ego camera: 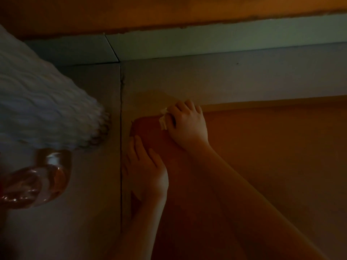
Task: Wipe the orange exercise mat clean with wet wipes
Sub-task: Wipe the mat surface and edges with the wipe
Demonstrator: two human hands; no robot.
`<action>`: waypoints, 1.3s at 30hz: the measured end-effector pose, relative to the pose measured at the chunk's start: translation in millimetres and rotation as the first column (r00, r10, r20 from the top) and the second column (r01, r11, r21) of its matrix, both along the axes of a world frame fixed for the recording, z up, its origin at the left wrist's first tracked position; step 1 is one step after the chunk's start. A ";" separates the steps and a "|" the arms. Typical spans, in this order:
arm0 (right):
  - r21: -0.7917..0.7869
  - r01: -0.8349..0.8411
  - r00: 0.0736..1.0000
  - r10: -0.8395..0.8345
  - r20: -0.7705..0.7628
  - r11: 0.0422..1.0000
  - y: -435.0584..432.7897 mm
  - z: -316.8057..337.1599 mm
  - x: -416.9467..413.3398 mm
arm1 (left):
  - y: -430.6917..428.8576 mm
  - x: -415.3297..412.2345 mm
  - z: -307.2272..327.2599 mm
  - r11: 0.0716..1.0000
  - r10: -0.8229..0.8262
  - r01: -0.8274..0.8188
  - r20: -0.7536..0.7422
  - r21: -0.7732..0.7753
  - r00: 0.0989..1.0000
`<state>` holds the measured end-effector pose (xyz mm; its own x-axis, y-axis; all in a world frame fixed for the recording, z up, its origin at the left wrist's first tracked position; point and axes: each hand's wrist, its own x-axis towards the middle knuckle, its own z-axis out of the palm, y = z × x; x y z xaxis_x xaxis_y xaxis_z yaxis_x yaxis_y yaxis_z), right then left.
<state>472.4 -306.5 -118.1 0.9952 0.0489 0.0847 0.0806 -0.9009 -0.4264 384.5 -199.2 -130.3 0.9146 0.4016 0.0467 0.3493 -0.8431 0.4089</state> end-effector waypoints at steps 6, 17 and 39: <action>-0.003 -0.003 1.000 0.003 0.009 1.000 -2.2 -2.4 0.3 | -1.6 -1.2 -2.1 1.000 -0.017 0.017 0.009 0.023 1.000; 0.140 0.021 1.000 -0.021 -0.003 0.990 5.4 -2.5 -0.4 | -1.8 -2.0 -5.5 0.981 -0.157 0.138 0.137 0.138 0.978; 0.158 -0.126 0.985 0.142 -0.098 0.979 -14.9 9.1 8.4 | -0.2 -1.0 -3.1 0.969 -0.166 0.144 0.095 0.202 0.982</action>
<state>480.9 -321.4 -108.9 0.9841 0.1775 -0.0064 0.1424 -0.8098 -0.5692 383.4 -199.3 -133.5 0.9499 0.2287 0.2132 0.1701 -0.9501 0.2613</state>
